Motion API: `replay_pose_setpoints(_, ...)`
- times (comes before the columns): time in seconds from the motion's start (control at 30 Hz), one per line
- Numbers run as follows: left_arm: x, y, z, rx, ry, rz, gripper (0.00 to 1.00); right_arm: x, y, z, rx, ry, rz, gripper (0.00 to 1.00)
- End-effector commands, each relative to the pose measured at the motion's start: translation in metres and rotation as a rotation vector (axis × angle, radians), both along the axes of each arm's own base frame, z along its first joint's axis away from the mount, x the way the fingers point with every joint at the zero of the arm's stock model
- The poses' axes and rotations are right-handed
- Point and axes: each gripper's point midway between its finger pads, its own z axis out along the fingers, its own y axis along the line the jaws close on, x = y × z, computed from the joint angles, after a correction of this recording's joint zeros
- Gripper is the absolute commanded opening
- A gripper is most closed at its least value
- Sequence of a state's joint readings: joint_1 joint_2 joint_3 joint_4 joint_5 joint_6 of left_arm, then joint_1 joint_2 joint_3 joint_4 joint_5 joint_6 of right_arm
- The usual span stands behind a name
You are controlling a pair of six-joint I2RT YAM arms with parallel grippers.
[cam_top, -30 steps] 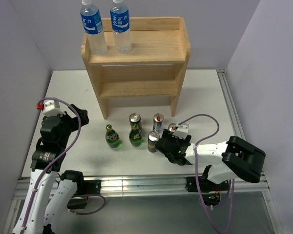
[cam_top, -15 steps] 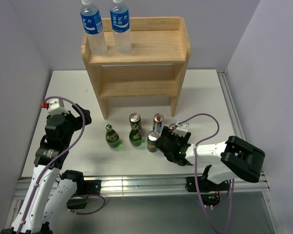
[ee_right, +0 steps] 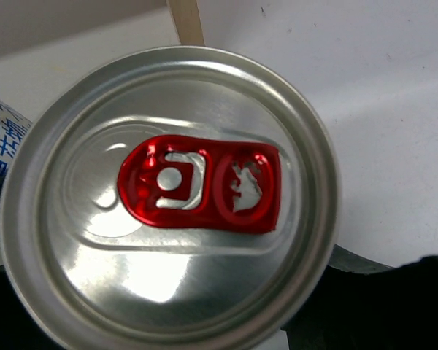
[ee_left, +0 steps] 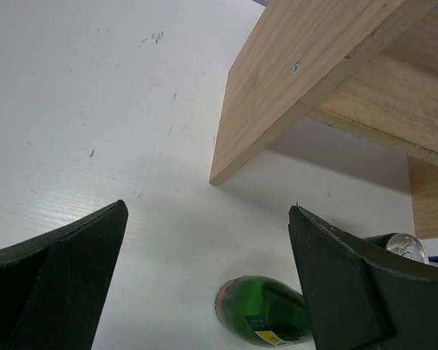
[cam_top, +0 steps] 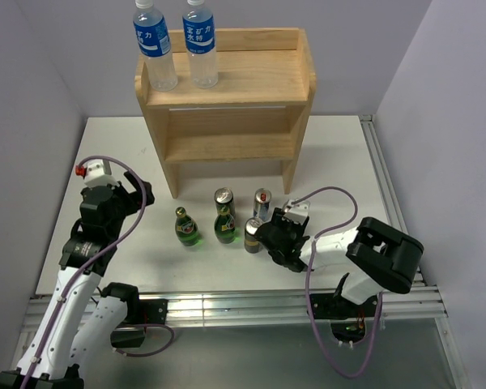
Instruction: Place and organize the beverage onto the shelf
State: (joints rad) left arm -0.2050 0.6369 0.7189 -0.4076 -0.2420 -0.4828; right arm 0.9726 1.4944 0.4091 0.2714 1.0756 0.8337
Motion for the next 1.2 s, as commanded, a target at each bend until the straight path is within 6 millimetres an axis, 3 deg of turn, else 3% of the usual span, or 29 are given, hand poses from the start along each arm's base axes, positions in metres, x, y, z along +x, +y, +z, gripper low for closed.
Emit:
replay_pose_setpoints(0.0,0.006,0.002,0.028,0.010,-0.074,0.013,0.99,0.007,0.004,0.005,0.034,-0.017,-0.022,0.18)
replay_pose_setpoints(0.03,0.007,0.002,0.029,0.008,-0.076,0.016,0.99,0.005,0.001,0.006,0.024,-0.001,-0.030,0.04)
replay_pose_setpoints(0.07,0.007,0.003,0.029,0.005,-0.076,0.019,0.99,0.005,0.001,0.010,0.037,0.000,-0.034,0.00)
replay_pose_setpoints(0.13,0.008,0.003,0.033,-0.007,-0.085,0.029,0.99,0.000,-0.003,0.012,0.031,0.022,-0.042,0.00)
replay_pose_setpoints(0.23,0.013,0.002,0.039,-0.026,-0.099,0.040,0.99,-0.005,-0.005,0.035,0.054,0.031,-0.036,0.00)
replay_pose_setpoints(0.33,0.017,0.000,0.046,-0.032,-0.108,0.038,0.99,-0.009,-0.007,0.072,0.074,0.026,-0.015,0.00)
replay_pose_setpoints(0.5,0.023,-0.006,0.062,-0.041,-0.131,0.012,0.98,-0.007,-0.002,0.158,0.040,-0.025,0.114,0.00)
replay_pose_setpoints(0.53,0.025,-0.008,0.067,-0.041,-0.144,0.000,0.98,-0.003,0.004,0.189,0.059,-0.061,0.136,0.00)
replay_pose_setpoints(0.6,0.028,-0.009,0.071,-0.044,-0.149,-0.006,0.97,0.000,0.009,0.219,0.006,-0.076,0.197,0.00)
replay_pose_setpoints(0.63,0.030,-0.011,0.076,-0.044,-0.159,-0.013,0.97,0.004,0.014,0.252,0.020,-0.105,0.209,0.00)
replay_pose_setpoints(0.7,0.033,-0.014,0.079,-0.055,-0.161,-0.023,0.96,0.006,0.016,0.285,-0.022,-0.133,0.247,0.00)
replay_pose_setpoints(0.73,0.035,-0.016,0.083,-0.060,-0.165,-0.028,0.96,0.008,0.018,0.321,0.010,-0.183,0.258,0.00)
replay_pose_setpoints(0.8,0.038,-0.020,0.086,-0.077,-0.168,-0.042,0.95,0.014,0.023,0.350,-0.038,-0.214,0.294,0.00)
replay_pose_setpoints(0.83,0.040,-0.021,0.088,-0.082,-0.173,-0.045,0.94,0.014,0.022,0.384,-0.005,-0.264,0.297,0.00)
replay_pose_setpoints(0.9,0.041,-0.022,0.093,-0.095,-0.189,-0.046,0.94,0.025,0.029,0.403,-0.052,-0.274,0.326,0.00)
replay_pose_setpoints(0.97,0.040,-0.023,0.096,-0.104,-0.204,-0.051,0.94,0.036,0.038,0.433,-0.044,-0.303,0.357,0.00)
replay_pose_setpoints(1.0,0.040,-0.025,0.095,-0.113,-0.203,-0.060,0.94,0.039,0.033,0.455,-0.044,-0.336,0.358,0.00)
replay_pose_setpoints(1.07,0.038,-0.026,0.095,-0.122,-0.209,-0.066,0.94,0.053,0.047,0.459,-0.073,-0.328,0.395,0.00)
replay_pose_setpoints(1.1,0.037,-0.028,0.091,-0.130,-0.202,-0.072,0.94,0.054,0.045,0.476,-0.060,-0.352,0.399,0.00)
replay_pose_setpoints(1.17,0.033,-0.028,0.092,-0.140,-0.212,-0.074,0.94,0.072,0.051,0.475,-0.077,-0.332,0.388,0.00)
